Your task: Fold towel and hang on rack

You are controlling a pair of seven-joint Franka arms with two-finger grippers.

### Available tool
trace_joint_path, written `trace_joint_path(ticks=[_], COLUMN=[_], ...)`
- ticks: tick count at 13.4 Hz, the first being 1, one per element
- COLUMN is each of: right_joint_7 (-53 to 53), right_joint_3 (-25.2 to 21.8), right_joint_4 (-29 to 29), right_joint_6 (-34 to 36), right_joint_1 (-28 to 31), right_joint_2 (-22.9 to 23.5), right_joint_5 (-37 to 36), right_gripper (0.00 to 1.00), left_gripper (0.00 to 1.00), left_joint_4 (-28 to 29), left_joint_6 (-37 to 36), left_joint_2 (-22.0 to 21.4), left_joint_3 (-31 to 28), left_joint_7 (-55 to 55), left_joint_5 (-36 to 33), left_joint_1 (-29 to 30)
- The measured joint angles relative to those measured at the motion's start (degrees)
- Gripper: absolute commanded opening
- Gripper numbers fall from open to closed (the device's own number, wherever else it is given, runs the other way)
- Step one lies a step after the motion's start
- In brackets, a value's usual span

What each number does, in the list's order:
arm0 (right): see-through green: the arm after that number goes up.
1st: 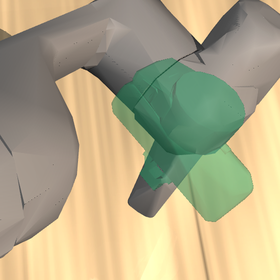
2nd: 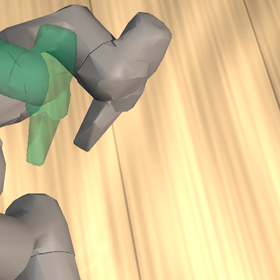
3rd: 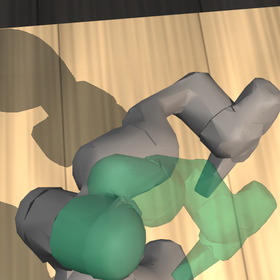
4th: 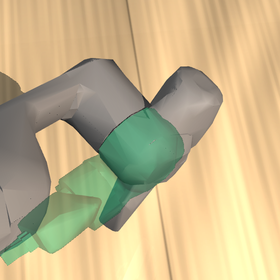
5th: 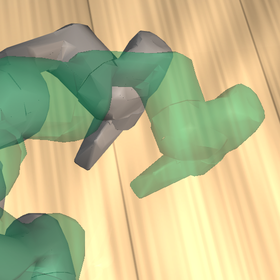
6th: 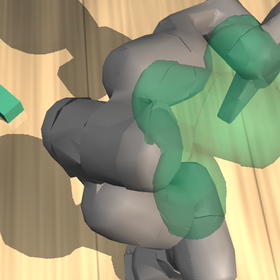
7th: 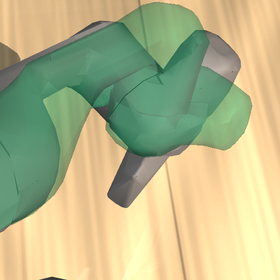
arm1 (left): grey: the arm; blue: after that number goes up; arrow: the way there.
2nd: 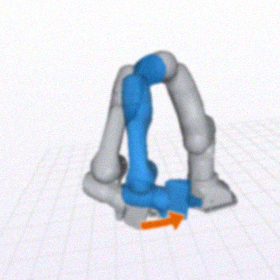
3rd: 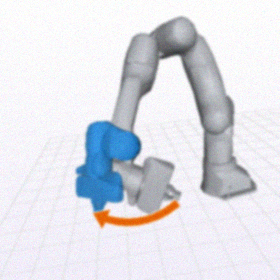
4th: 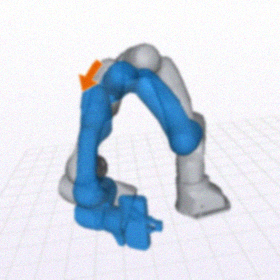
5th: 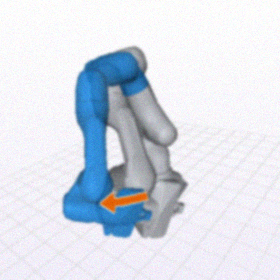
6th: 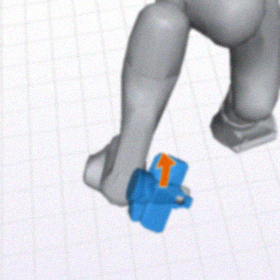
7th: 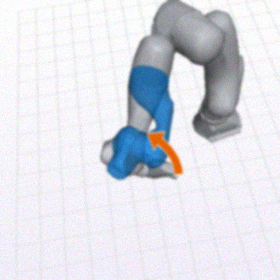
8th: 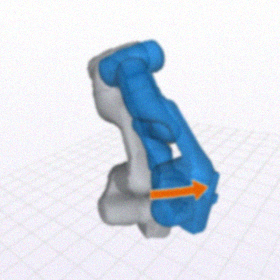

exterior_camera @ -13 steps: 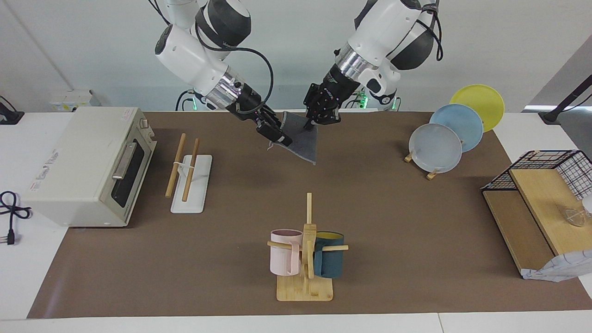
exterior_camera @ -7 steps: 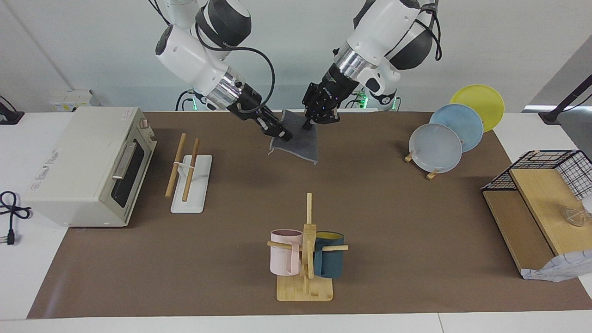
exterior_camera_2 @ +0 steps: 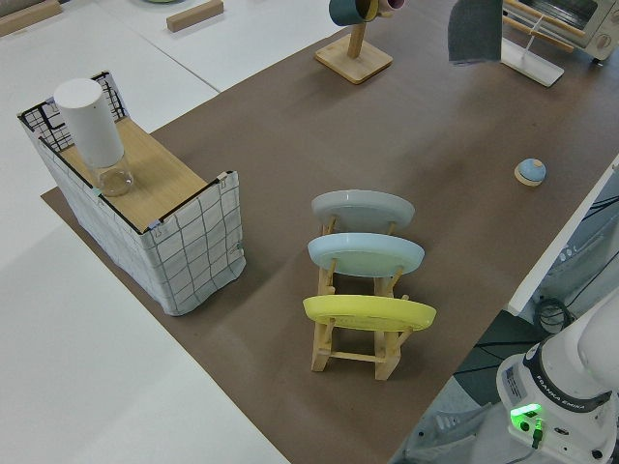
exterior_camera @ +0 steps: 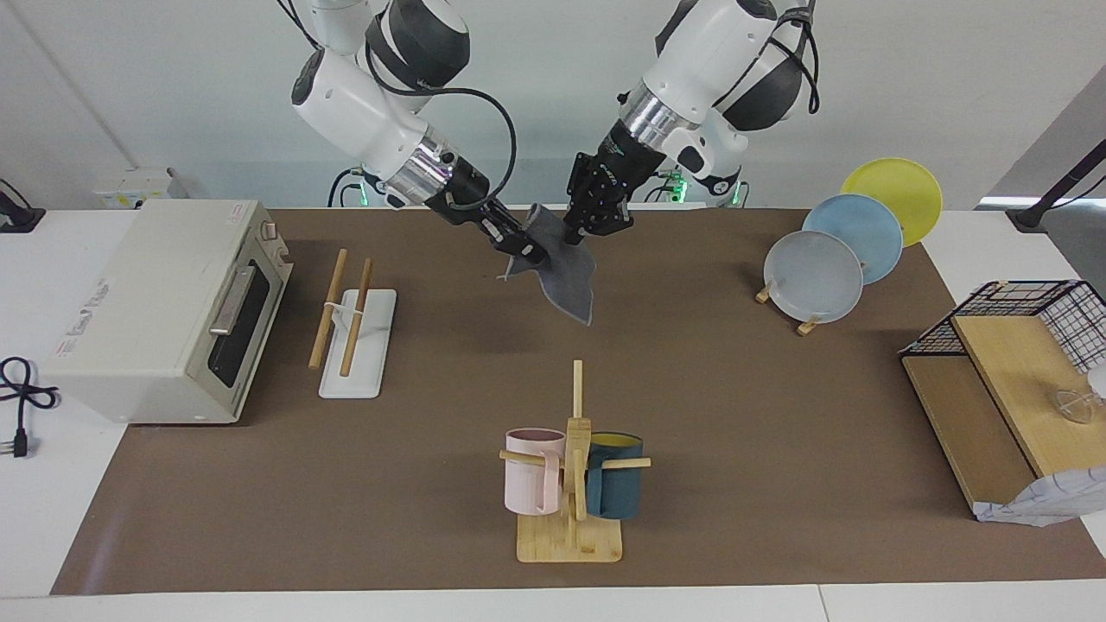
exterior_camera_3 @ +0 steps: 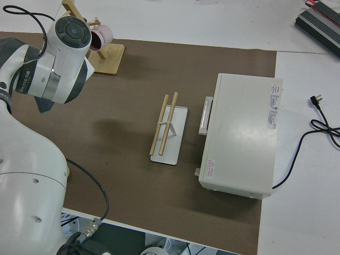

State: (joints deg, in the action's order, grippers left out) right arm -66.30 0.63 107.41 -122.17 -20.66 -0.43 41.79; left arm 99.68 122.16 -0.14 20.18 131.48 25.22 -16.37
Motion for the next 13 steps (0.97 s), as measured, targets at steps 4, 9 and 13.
trace_joint_path(ticks=[4, 9, 13], right_joint_7=[12.17, 24.32, 41.26], right_joint_3=[-0.17, -0.51, -0.78], right_joint_4=[0.16, 7.25, 10.78], right_joint_6=[8.75, 12.22, 14.07], right_joint_1=[0.24, 8.31, 19.28], right_joint_2=[-0.32, -3.16, -4.93], right_joint_5=[-15.74, -22.61, -22.93], right_gripper=[0.00, 0.00, 0.00], left_gripper=[1.00, 1.00, 1.00], left_joint_4=[0.66, 4.01, 9.38], left_joint_6=[0.06, 0.06, -1.67], left_joint_2=[-0.46, -1.50, -3.92], left_joint_3=[-0.31, -1.09, -1.35], left_joint_7=[-1.03, -13.44, -38.21], left_joint_5=[0.00, -0.02, -0.01], left_joint_1=[0.10, 3.56, 11.80])
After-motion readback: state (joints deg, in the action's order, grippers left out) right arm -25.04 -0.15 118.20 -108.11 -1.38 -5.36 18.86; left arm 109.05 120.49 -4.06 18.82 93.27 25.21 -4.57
